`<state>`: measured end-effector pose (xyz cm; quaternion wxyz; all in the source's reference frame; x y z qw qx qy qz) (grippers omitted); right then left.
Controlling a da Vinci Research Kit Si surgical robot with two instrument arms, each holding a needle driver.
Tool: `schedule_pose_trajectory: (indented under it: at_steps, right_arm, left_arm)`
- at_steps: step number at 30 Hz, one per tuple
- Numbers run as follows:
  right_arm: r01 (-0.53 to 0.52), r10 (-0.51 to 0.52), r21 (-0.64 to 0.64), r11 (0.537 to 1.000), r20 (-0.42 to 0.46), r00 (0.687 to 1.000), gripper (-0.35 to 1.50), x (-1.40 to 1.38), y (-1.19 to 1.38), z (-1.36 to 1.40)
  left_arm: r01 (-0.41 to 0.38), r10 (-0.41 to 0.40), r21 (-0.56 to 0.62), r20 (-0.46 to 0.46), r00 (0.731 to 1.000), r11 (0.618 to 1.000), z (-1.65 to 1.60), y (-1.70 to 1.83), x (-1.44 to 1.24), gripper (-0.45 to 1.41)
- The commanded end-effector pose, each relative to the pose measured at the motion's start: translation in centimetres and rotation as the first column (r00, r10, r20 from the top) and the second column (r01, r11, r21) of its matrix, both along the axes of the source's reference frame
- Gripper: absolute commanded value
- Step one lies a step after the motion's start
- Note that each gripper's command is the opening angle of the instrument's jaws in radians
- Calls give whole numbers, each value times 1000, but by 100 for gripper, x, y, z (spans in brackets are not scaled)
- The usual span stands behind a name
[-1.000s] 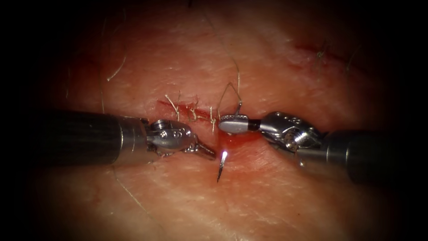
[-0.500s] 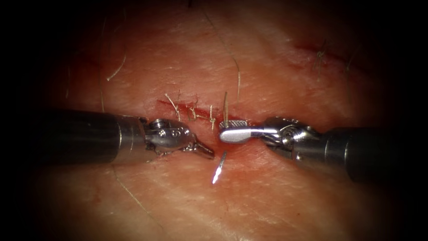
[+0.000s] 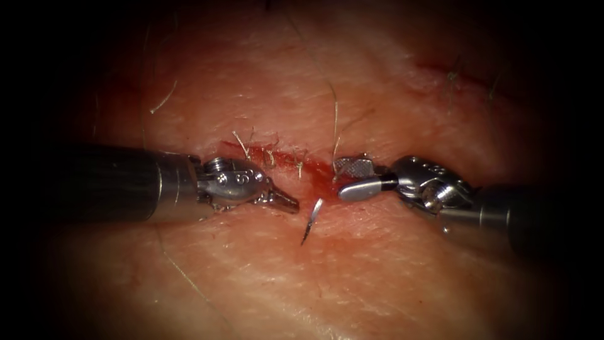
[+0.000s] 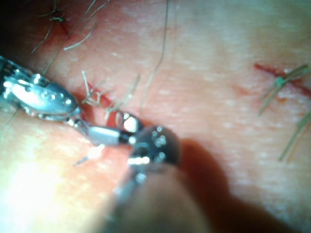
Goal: Wound Closure
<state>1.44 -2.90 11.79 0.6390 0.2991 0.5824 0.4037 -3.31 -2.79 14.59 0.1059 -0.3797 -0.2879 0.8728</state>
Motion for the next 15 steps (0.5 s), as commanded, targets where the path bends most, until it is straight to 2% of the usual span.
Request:
schedule_pose_trajectory:
  at_steps: [1,4,6,9,10,11,15]
  right_arm:
    - [5,-5,3,1000,13,1000,131,-8,2,7]
    - [31,-32,9,999,37,999,131,-24,5,6]
    - [45,-46,13,999,42,998,131,-32,6,4]
    - [58,-59,17,998,43,997,129,-42,8,1]
    - [60,-60,18,998,43,997,129,-44,9,0]
    - [60,-61,18,998,42,997,129,-45,9,0]
    - [61,-61,17,998,42,997,129,-45,8,0]
  left_arm:
    - [-7,7,-9,6,1000,1000,6,-3,-6,-45]
    - [-15,16,-49,15,1000,999,6,-2,-7,-38]
    - [-35,38,-91,32,999,995,6,-2,-8,-25]
    - [-78,93,-205,68,993,976,6,-2,-14,5]
    - [-100,128,-274,86,988,957,6,-1,-17,22]
    - [-111,148,-312,95,984,943,5,-2,-19,31]
    - [-133,201,-408,129,971,903,-1,-10,-27,66]
